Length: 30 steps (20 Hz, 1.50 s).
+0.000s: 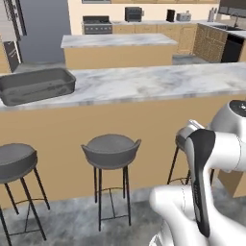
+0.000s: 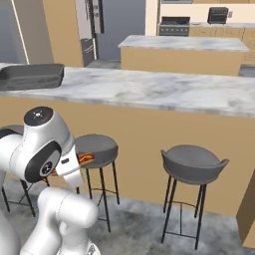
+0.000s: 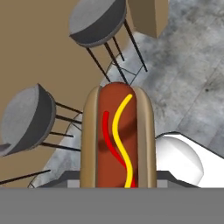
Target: Place the cold items (broccoli and cucumber) from the fridge in one tupperware on the dining counter. Place the warm items (kebab skewer and hot dog) in the stove area in another tupperware.
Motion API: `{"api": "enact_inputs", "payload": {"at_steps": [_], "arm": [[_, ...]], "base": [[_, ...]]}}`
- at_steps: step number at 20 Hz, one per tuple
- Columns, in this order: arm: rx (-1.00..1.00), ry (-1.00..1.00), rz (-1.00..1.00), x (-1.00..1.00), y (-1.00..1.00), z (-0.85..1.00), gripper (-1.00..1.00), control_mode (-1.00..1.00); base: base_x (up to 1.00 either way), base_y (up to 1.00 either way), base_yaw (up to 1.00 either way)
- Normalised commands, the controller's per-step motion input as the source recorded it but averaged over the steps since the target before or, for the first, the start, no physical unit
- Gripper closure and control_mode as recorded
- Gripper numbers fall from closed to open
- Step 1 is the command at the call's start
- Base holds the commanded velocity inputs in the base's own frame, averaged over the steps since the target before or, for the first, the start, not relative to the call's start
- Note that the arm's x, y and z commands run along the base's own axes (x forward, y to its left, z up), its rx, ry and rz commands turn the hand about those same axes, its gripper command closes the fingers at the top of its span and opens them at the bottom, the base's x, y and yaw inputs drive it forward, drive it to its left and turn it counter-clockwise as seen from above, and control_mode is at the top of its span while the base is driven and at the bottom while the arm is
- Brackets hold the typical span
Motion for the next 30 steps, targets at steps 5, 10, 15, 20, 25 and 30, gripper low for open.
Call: {"api": "enact_inputs", "payload": {"at_steps": [5,10,15,20,25,30], "arm": [[0.00,0.00,0.00,0.00,0.00,0.00,1.00,1.00],[0.00,0.00,0.00,0.00,0.00,0.00,1.00,1.00],[0.00,0.00,0.00,0.00,0.00,0.00,1.00,1.00],[0.00,0.00,0.00,0.00,0.00,0.00,1.00,1.00],[0.00,0.00,0.00,0.00,0.00,0.00,1.00,1.00],[0.00,0.00,0.00,0.00,0.00,0.00,1.00,1.00]], "base": [[0.05,0.46,0.00],[0.25,0.36,0.00],[0.37,0.48,-0.01],[0.45,0.62,-0.05],[0.44,0.58,-0.08],[0.50,0.47,-0.07]]}}
